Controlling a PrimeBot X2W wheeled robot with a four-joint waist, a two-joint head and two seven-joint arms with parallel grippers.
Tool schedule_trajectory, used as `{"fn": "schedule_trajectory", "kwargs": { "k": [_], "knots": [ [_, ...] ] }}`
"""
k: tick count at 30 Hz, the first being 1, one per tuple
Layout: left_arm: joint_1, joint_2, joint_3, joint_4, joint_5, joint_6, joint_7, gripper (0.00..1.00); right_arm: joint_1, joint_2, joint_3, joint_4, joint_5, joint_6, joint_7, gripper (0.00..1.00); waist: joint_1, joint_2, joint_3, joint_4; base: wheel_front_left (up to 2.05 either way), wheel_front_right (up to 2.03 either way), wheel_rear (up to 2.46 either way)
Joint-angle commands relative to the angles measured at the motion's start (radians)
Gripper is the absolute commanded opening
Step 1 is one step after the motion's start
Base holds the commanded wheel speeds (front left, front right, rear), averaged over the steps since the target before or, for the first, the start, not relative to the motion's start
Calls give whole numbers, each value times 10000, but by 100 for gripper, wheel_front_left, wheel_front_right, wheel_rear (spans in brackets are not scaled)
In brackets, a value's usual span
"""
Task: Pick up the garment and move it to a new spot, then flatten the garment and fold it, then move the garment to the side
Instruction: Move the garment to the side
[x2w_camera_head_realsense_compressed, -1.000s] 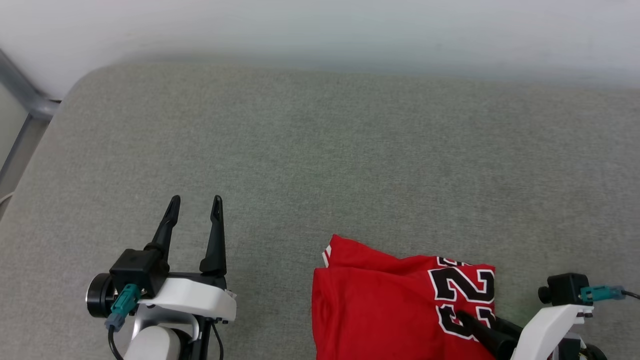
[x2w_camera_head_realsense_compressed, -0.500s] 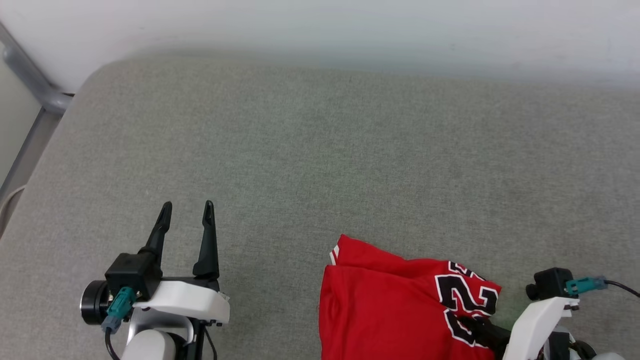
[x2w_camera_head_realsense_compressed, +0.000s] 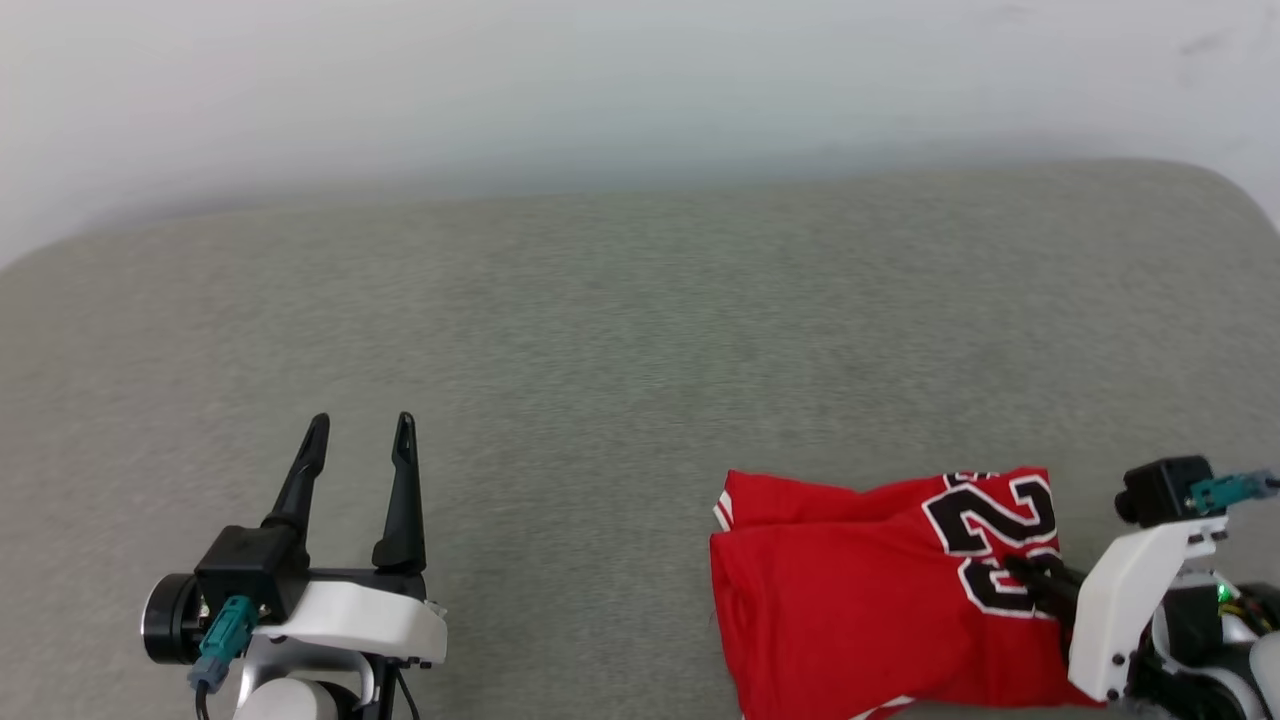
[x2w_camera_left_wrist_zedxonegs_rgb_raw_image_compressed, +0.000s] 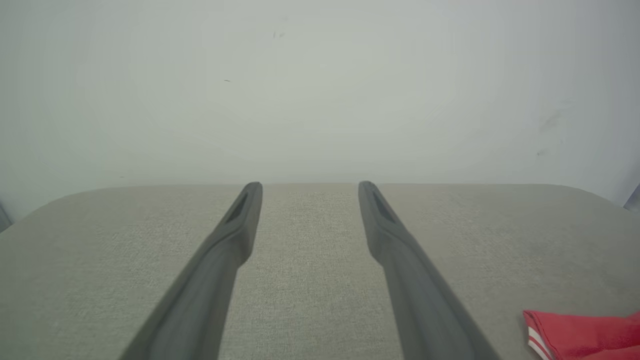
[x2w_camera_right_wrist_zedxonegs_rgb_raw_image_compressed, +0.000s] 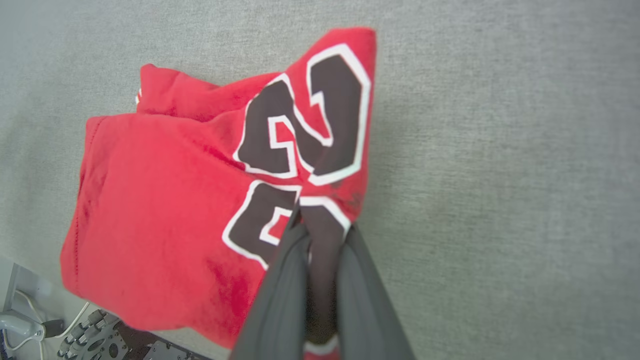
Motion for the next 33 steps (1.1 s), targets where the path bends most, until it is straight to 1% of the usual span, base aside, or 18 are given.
{"fn": "schedule_trajectory", "kwargs": {
  "k": [1, 3, 5, 10, 14, 16, 20, 25, 33],
  "knots": [
    [-20, -40, 38, -101, 70, -28, -23, 100, -336, -90, -37, -61, -95, -11, 27, 0, -1, -1, 152, -1016, 0, 0, 0],
    [-102, -45, -4, -200, 141, -53, -21, 100, -586, -238, 7, -12, -300, -11, 62, 0, -1, -1, 326, -1499, 0, 0, 0],
    [-201, 9, -72, -326, 239, -81, -21, 100, -857, -254, 41, 71, -336, -11, 37, 0, -1, -1, 560, -1945, 0, 0, 0],
    [-609, 204, -173, -651, 448, -137, -20, 100, -1734, -305, 136, 322, -554, -11, -313, 0, -1, -1, 1497, -2861, 0, 0, 0],
    [-1016, 347, -286, -966, 556, -236, 150, 100, -2565, -507, 284, 790, -717, -14, -770, 0, -1, -1, 2247, -3442, 0, 0, 0],
    [-1199, 515, -334, -1160, 672, -271, 308, 100, -3032, -628, 358, 1117, -870, -14, -1008, 0, -1, -1, 2608, -3646, 0, 0, 0],
    [-1625, 797, -496, -1637, 899, -414, 651, 100, -3931, -999, 183, 1770, -1154, -14, -1542, 0, -1, -1, 3310, -3858, 0, 0, 0],
    [-2316, 1064, -668, -2379, 1150, -521, 1135, 100, -4974, -1425, -358, 2428, -1532, -14, -2211, 0, -1, -1, 4252, -3879, 0, 0, 0],
    [-3647, 1560, -875, -3463, 1546, -800, 1827, 100, -6376, -2114, -1541, 3739, -2037, -16, -2944, 0, -1, -1, 5753, -3560, 0, 0, 0]
  ]
}}
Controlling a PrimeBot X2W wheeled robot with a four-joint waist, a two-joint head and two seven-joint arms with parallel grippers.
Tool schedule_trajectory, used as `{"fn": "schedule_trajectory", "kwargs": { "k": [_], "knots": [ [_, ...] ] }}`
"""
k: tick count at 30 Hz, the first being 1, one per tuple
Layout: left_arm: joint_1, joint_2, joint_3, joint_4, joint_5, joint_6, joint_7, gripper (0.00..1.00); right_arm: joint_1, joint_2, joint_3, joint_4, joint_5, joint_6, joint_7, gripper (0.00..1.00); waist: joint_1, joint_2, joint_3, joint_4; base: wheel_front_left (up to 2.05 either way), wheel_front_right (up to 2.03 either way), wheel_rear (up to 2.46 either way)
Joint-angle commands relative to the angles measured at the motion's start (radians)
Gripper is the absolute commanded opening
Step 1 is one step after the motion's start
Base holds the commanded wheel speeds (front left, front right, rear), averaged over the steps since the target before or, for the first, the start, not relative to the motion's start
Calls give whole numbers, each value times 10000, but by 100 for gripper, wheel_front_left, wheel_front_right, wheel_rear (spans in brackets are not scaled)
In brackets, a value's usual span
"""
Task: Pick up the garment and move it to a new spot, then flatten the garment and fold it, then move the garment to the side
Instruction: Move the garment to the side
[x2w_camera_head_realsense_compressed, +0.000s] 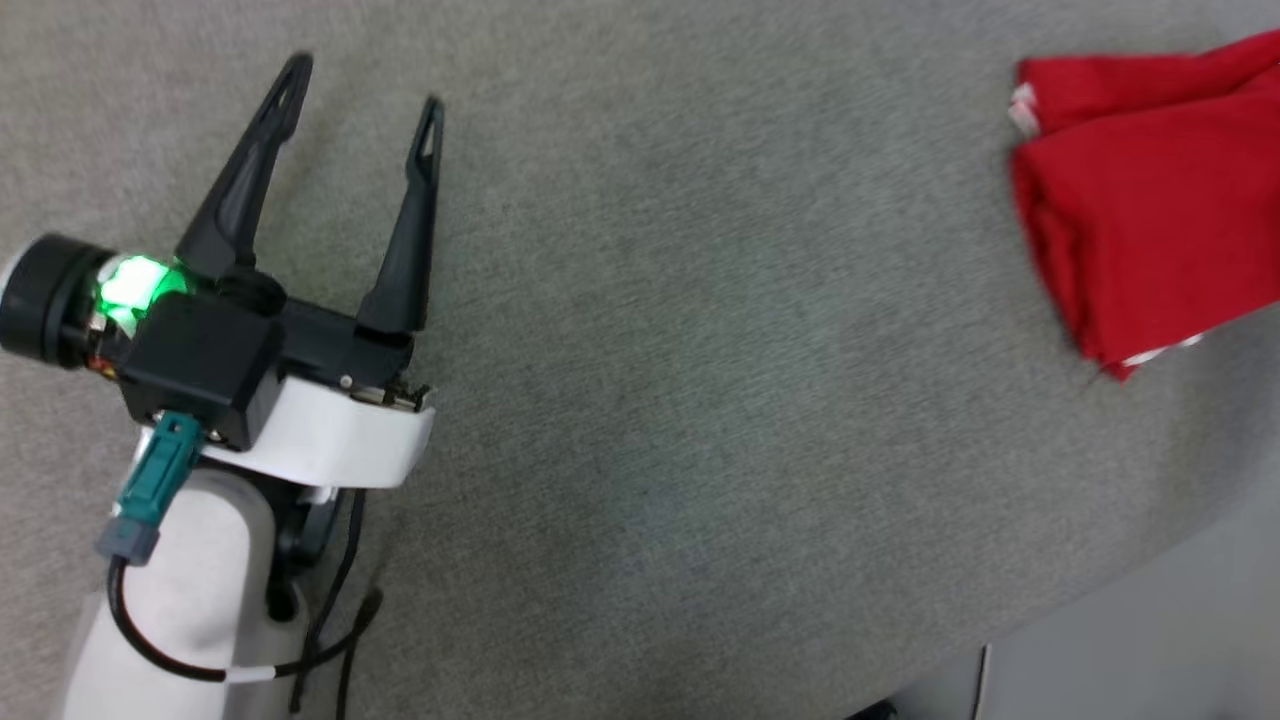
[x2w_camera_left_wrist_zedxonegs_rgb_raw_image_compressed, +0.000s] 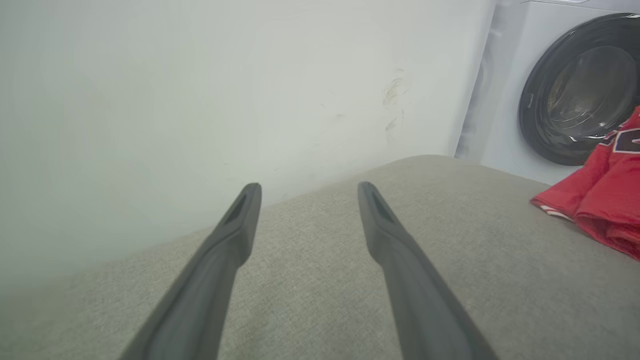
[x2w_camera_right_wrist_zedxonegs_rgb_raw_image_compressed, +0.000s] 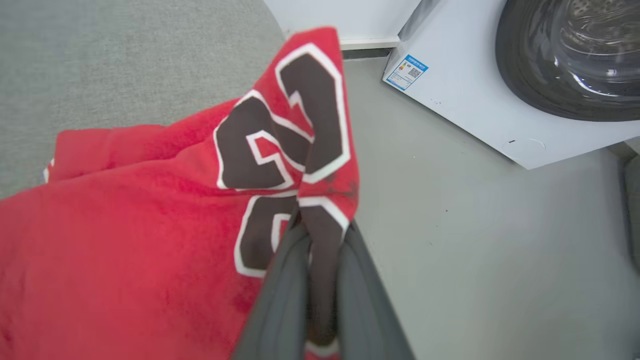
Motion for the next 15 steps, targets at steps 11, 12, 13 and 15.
{"fn": "schedule_trajectory", "kwargs": {
  "k": [11, 12, 13, 15],
  "knots": [
    [-998, 387, -195, -713, 175, -190, 467, 100, -1150, 245, -1039, 2041, -890, -16, -1231, 18, -2, 0, 1564, 486, 0, 0, 0],
    [-1006, 373, -210, -692, 159, -179, 458, 100, -1247, 315, -1104, 2183, -875, -16, -1420, 42, -2, 0, 1573, 507, 0, 0, 0],
    [-1002, 348, -222, -653, 129, -160, 440, 100, -1309, 360, -1148, 2360, -941, -16, -1560, 100, -2, 0, 1562, 529, 0, 0, 0],
    [-936, 295, -254, -550, 92, -116, 365, 100, -1342, 393, -1202, 2657, -1148, -16, -1963, 100, -2, 0, 1465, 594, 0, 0, 0]
  ]
}}
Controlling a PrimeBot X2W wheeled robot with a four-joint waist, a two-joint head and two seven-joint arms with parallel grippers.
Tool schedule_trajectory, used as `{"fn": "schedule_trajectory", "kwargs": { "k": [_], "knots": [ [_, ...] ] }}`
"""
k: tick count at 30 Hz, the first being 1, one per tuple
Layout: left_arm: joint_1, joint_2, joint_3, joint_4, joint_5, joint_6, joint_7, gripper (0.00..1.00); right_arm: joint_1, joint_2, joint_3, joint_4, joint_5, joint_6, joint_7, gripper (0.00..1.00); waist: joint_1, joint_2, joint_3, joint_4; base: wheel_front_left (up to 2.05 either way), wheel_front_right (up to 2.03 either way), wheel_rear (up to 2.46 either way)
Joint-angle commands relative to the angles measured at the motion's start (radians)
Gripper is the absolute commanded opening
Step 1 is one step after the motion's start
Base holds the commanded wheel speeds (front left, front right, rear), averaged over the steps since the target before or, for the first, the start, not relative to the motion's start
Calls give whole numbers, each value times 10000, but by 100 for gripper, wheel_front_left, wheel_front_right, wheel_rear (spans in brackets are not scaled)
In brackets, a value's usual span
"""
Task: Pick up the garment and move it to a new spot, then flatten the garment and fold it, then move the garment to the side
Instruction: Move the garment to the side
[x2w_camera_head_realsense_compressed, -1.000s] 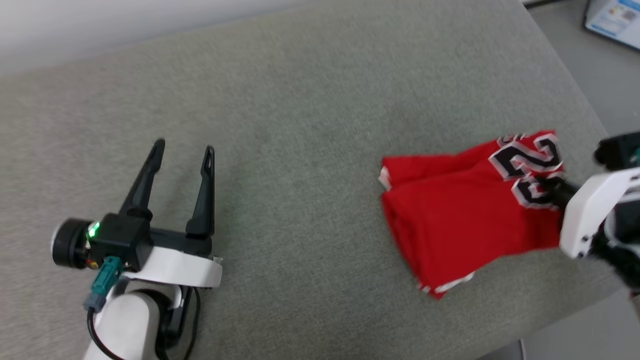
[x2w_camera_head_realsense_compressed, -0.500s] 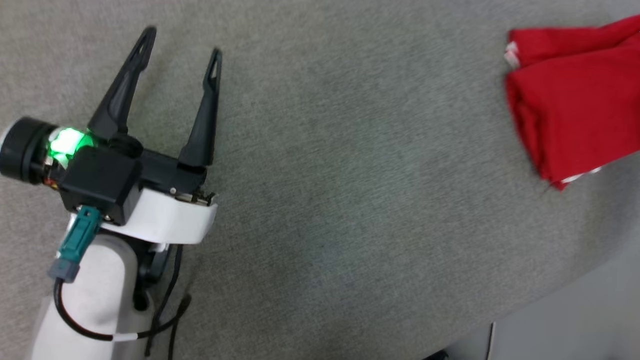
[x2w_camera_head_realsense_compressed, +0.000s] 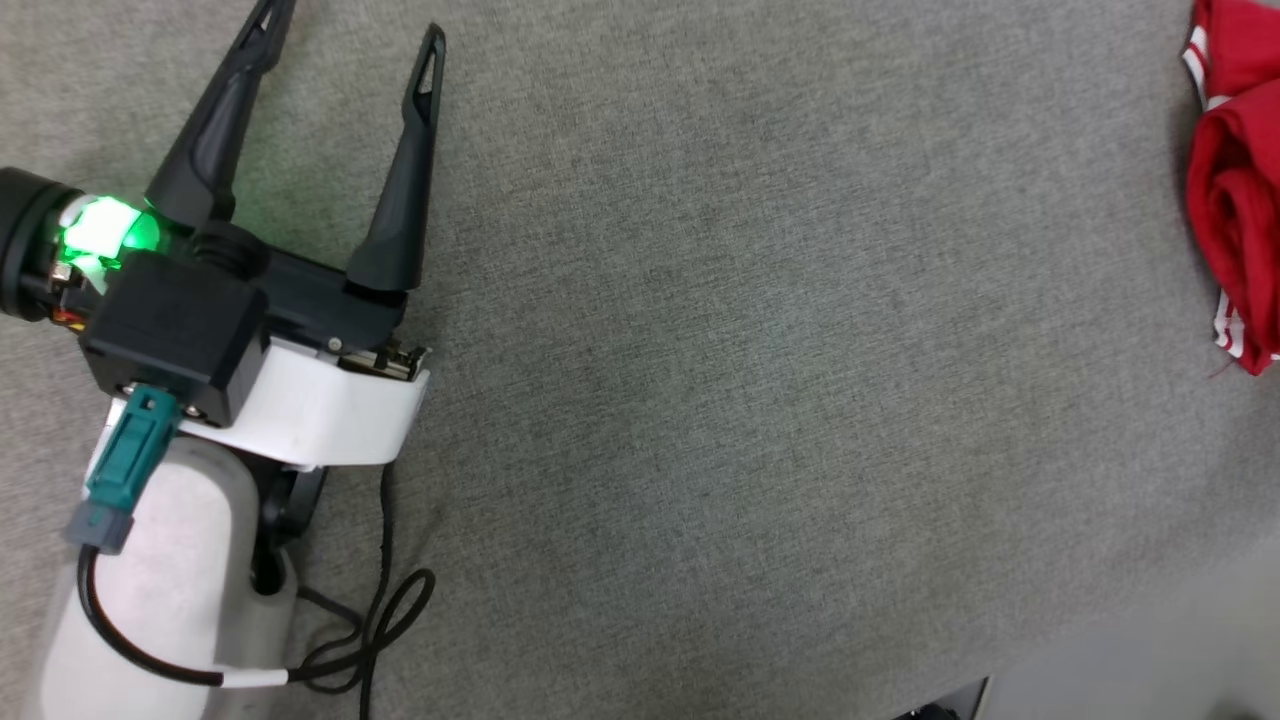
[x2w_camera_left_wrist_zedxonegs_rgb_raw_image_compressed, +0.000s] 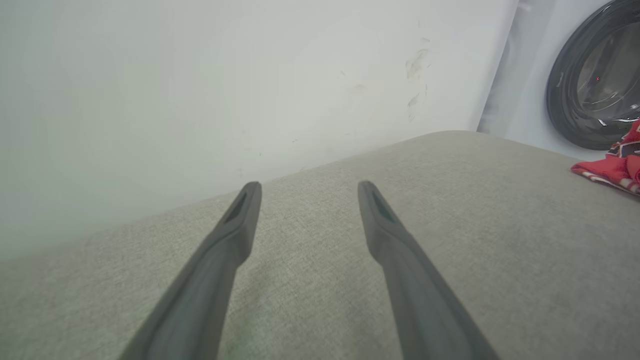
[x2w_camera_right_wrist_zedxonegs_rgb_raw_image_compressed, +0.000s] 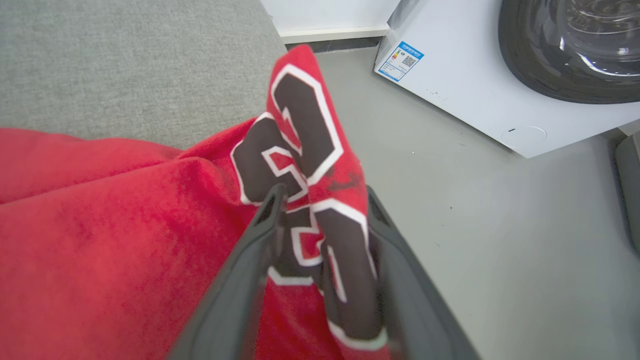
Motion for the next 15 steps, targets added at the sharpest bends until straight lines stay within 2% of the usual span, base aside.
{"fn": "schedule_trajectory", "kwargs": {
  "k": [1, 7, 15],
  "knots": [
    [48, -32, -25, 53, -33, 47, -96, 100, -172, 2, -142, 171, -80, -18, -254, 100, -2, 0, -124, 63, 0, 0, 0],
    [451, -336, -98, 655, -303, 218, -574, 100, -219, -162, -549, 601, -810, -18, -1438, 100, -2, 0, -1081, 318, 0, 0, 0],
    [1499, -845, -22, 1721, -790, 632, -1335, 100, 849, 289, -1029, 276, -1242, -18, -2296, 100, -2, 0, -2922, 720, 0, 0, 0]
  ]
}}
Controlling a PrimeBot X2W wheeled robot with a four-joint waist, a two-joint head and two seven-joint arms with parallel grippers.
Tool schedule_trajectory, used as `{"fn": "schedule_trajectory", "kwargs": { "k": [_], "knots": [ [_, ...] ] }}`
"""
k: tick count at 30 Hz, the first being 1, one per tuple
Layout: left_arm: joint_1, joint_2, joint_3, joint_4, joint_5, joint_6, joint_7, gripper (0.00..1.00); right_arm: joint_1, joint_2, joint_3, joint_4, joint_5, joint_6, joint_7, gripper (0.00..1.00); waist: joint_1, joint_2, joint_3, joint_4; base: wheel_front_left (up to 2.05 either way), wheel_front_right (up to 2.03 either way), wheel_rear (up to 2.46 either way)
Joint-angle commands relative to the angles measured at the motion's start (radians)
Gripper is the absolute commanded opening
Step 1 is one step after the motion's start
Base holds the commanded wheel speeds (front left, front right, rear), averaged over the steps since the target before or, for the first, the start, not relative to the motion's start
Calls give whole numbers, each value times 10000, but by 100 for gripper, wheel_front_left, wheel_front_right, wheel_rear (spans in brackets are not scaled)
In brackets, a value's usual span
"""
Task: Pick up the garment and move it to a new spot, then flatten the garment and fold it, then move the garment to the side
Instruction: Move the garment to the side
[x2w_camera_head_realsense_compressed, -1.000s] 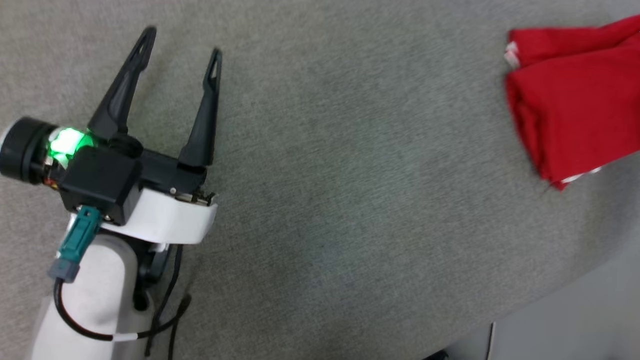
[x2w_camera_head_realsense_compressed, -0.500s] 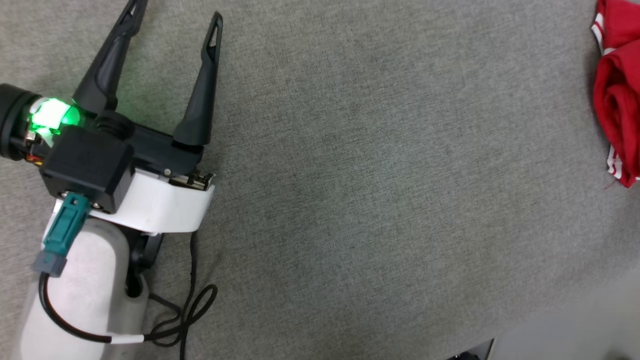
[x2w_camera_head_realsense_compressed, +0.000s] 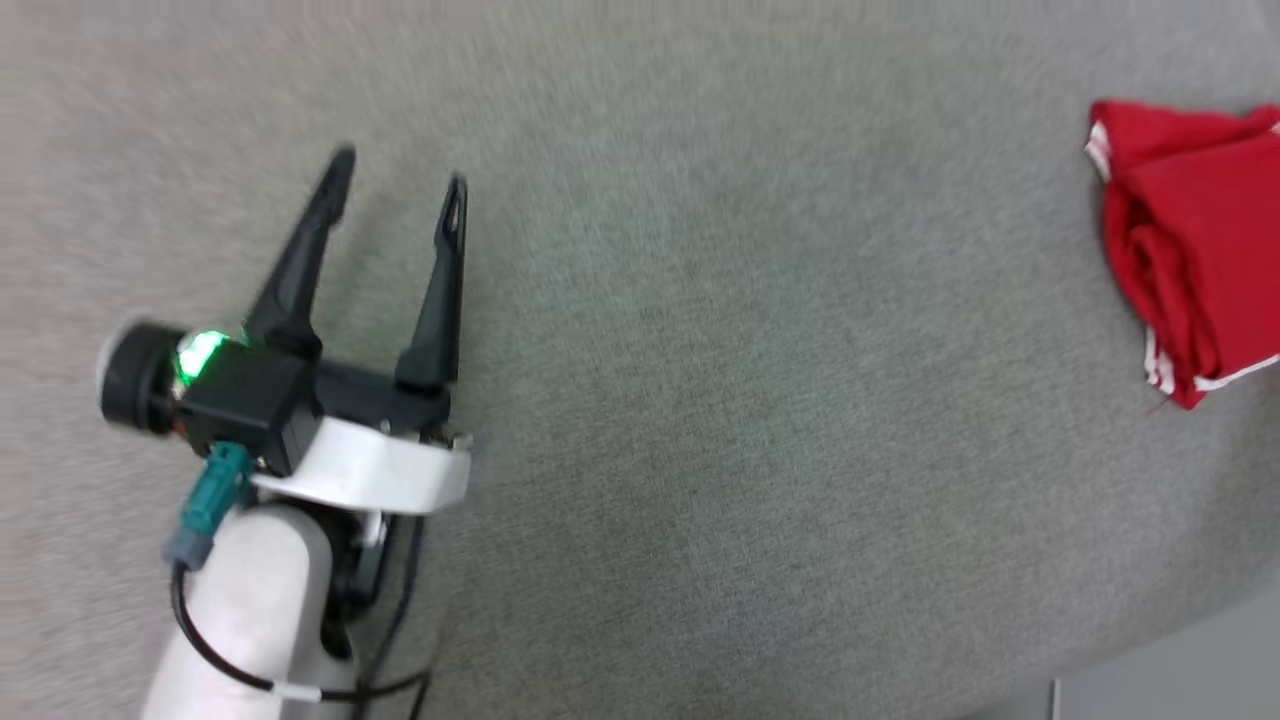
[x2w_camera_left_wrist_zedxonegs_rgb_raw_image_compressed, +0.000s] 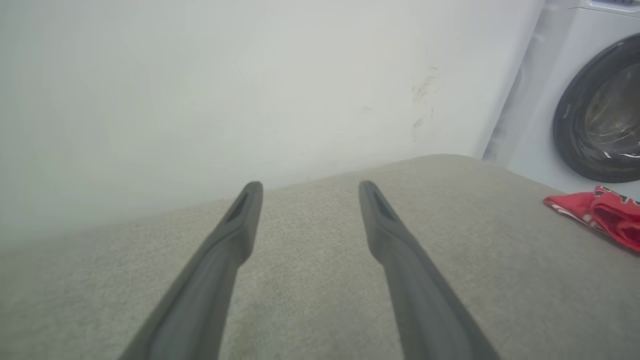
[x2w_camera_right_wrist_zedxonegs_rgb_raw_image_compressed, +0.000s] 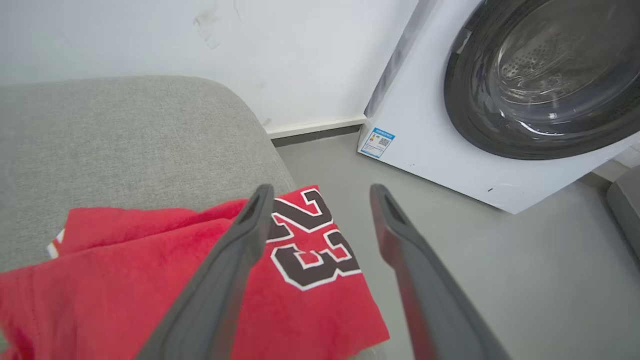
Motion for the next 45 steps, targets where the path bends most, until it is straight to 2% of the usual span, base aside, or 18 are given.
{"fn": "schedule_trajectory", "kwargs": {
  "k": [1, 7, 12, 18, 25, 33, 45],
  "knots": [
    [353, -105, 46, 165, -86, 91, -131, 100, 343, 220, -123, -115, -55, -16, -117, 100, 0, -1, -994, 303, 0, 0, 0],
    [1311, -393, 131, 793, -457, 390, -390, 100, 1785, 1102, -543, -1101, -329, -16, -734, 100, 0, -1, -2184, 605, 0, 0, 0],
    [1850, -542, 114, 1143, -656, 507, -496, 100, 3184, 2018, -814, -2463, -375, -16, -995, 100, 0, -1, -2782, 972, 0, 0, 0],
    [2242, -748, 99, 1568, -863, 565, -639, 100, 4792, 3050, -682, -4255, -499, -16, -853, 100, 0, -1, -3313, 1562, 0, 0, 0],
    [2572, -791, 371, 2121, -1026, 715, -806, 100, 6124, 3917, 126, -6158, -658, -17, -344, 100, 0, -1, -3837, 2276, 0, 0, 0],
    [3077, -704, 684, 2552, -1147, 807, -881, 100, 7275, 4255, 767, -7757, -670, -17, 363, 100, 0, -1, -4632, 2785, 0, 0, 0],
    [4378, -685, 859, 2545, -1278, 819, -915, 100, 9155, 4493, 834, -9722, -898, -15, 1386, 100, 0, -1, -5593, 2649, 0, 0, 0]
  ]
}}
